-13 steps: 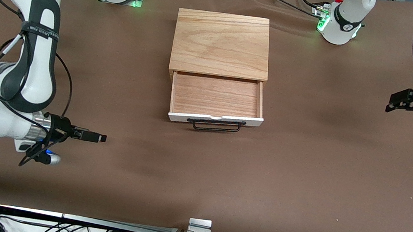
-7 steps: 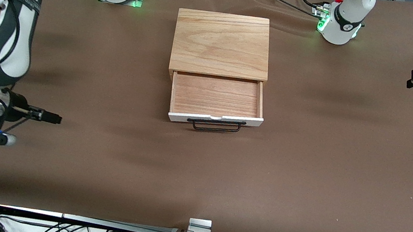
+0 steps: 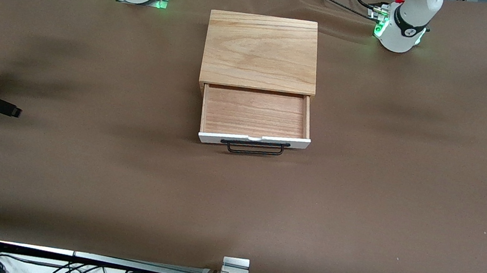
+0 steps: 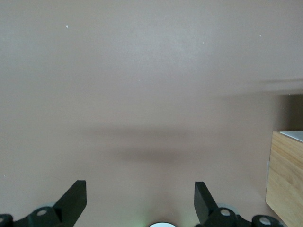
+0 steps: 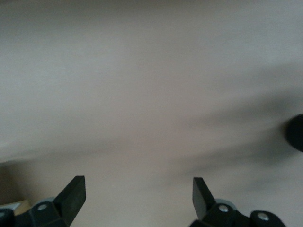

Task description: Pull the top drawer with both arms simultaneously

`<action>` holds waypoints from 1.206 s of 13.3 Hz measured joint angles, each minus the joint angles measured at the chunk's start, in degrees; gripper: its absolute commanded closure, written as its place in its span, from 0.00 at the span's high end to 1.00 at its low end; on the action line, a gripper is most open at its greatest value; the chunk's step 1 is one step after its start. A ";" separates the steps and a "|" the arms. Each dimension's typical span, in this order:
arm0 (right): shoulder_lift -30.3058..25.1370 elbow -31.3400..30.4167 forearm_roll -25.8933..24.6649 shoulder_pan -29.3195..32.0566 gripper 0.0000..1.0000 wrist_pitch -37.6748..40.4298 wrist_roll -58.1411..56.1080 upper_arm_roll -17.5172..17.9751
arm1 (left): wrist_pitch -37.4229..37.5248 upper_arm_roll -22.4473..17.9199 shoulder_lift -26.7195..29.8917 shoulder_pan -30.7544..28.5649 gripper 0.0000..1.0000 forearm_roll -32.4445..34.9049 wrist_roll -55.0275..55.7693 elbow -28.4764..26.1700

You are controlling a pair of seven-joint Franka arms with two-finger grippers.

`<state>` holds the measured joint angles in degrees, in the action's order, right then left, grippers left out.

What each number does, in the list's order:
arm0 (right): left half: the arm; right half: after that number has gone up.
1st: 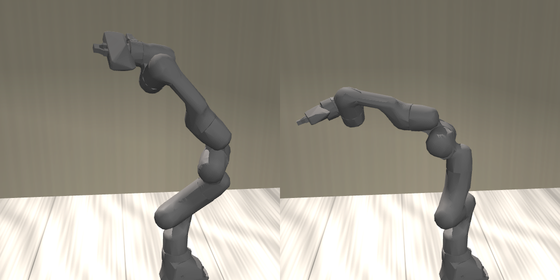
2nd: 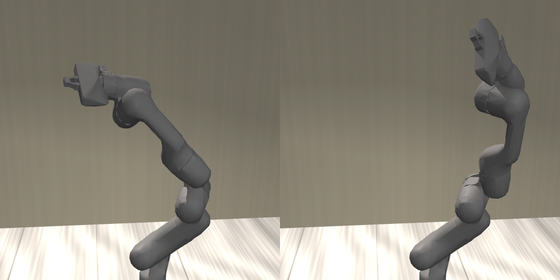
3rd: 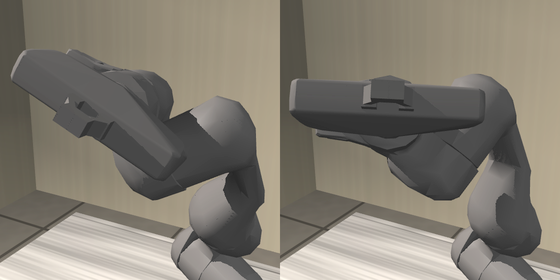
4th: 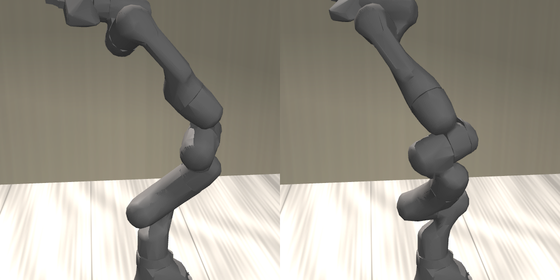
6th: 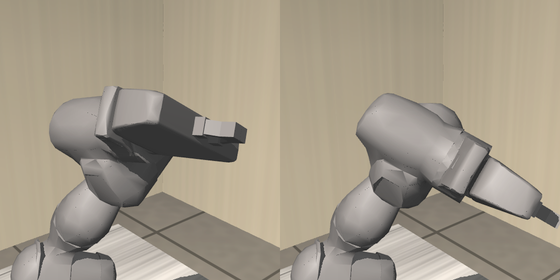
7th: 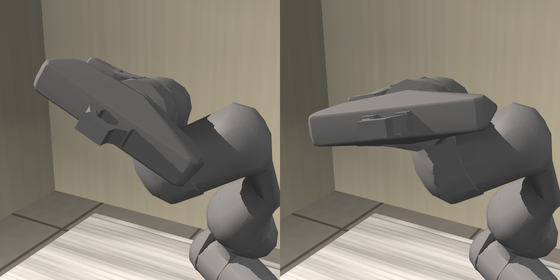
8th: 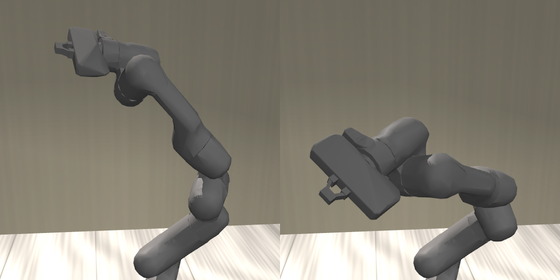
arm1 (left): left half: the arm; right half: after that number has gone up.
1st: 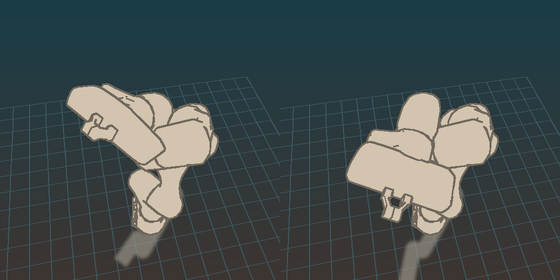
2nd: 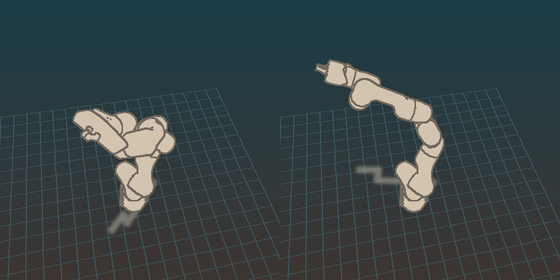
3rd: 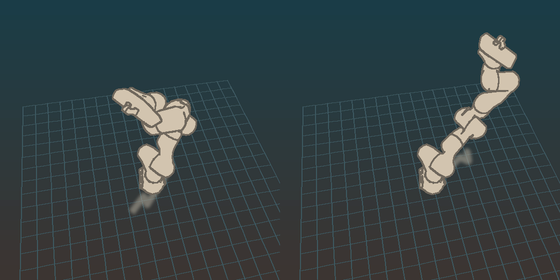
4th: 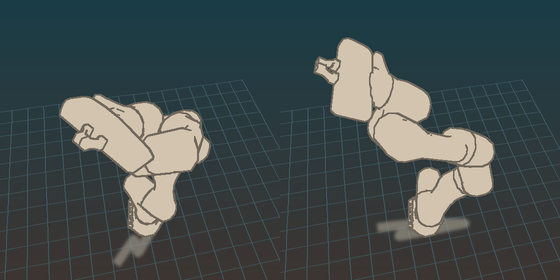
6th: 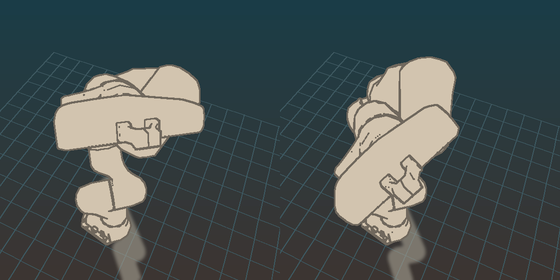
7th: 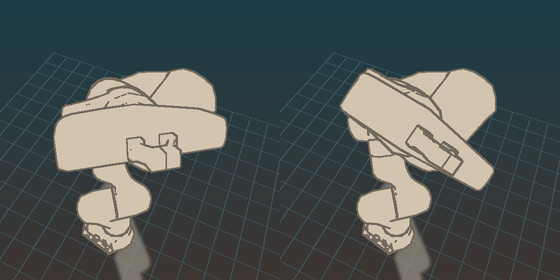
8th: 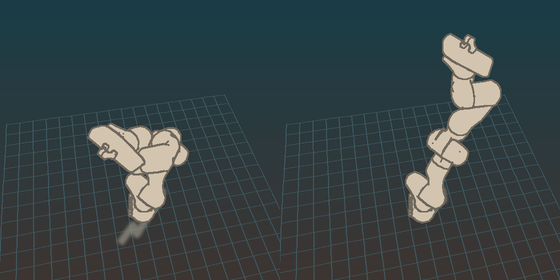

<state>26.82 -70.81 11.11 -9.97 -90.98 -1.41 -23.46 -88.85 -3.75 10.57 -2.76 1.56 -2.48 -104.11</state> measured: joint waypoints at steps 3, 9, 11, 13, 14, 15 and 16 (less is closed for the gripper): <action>-9.11 -6.69 -4.93 4.44 1.00 -0.22 0.02 6.00 | 0.00 0.02 -0.49 0.01 1.00 0.00 0.00 0.44; -20.38 -16.82 -10.72 10.72 1.00 0.37 -5.05 12.60 | 0.03 0.14 -1.36 0.04 1.00 0.00 0.00 0.51; -22.27 -18.75 -10.79 11.85 1.00 0.79 -5.45 14.30 | 0.10 0.17 -1.40 0.06 1.00 0.00 0.00 0.51; -23.81 -20.76 -10.94 12.21 1.00 0.88 -5.45 15.36 | 0.49 0.24 -1.40 0.09 1.00 0.00 0.01 0.51; -23.94 -21.07 -10.99 12.21 1.00 0.88 -5.47 15.51 | 0.64 0.33 -1.40 0.13 1.00 0.00 0.01 0.52; -23.85 -21.11 -11.01 12.22 1.00 0.94 -5.55 15.55 | 0.72 0.42 -1.40 0.15 1.00 0.00 0.01 0.52; -23.68 -21.00 -11.05 12.22 1.00 1.18 -5.64 15.55 | 0.76 0.50 -1.40 0.16 1.00 0.00 0.01 0.52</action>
<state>3.14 -91.82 0.06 2.25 -89.80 -7.04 -7.91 -88.09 -3.25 9.17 -2.60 1.56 -2.48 -103.60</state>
